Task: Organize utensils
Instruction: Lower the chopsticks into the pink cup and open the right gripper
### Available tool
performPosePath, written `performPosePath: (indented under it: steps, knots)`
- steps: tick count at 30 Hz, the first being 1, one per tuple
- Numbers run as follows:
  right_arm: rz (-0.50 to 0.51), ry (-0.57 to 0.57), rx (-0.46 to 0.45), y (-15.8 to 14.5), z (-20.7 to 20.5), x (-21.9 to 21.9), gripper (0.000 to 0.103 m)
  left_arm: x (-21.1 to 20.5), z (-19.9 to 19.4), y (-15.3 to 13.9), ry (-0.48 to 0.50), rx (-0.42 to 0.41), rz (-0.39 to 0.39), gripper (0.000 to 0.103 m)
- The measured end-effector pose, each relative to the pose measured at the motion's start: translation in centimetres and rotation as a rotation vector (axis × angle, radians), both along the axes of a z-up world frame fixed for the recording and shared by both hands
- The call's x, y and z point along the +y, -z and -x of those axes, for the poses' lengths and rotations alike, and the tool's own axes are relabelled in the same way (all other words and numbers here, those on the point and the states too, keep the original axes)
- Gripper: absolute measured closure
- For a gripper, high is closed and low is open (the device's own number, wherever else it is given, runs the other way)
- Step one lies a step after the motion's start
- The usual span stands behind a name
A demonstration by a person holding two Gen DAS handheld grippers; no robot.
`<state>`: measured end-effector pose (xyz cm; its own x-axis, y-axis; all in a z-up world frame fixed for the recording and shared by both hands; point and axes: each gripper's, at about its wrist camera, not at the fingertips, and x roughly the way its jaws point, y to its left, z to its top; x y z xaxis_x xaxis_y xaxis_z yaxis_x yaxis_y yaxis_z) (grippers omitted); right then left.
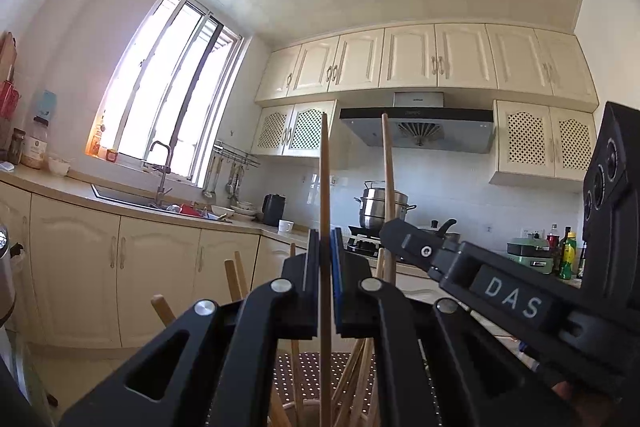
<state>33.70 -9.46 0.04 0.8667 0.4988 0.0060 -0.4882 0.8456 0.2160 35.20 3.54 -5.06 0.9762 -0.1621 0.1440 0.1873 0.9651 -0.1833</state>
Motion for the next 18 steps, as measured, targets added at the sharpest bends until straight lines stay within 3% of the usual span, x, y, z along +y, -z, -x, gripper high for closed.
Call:
performPosePath:
  steps: [15,16,18]
  knots:
    - [0.003,-0.010,0.004,0.09,0.62,-0.21,0.096,0.36,0.41,-0.14,-0.020,0.032,-0.012,0.096]
    - [0.006,-0.012,0.004,0.02,0.69,-0.32,0.096,0.41,0.40,-0.26,-0.019,0.038,-0.013,0.096]
    - [0.005,-0.011,-0.001,0.04,0.93,-0.58,0.096,0.58,0.46,-0.38,-0.020,0.042,-0.013,0.083]
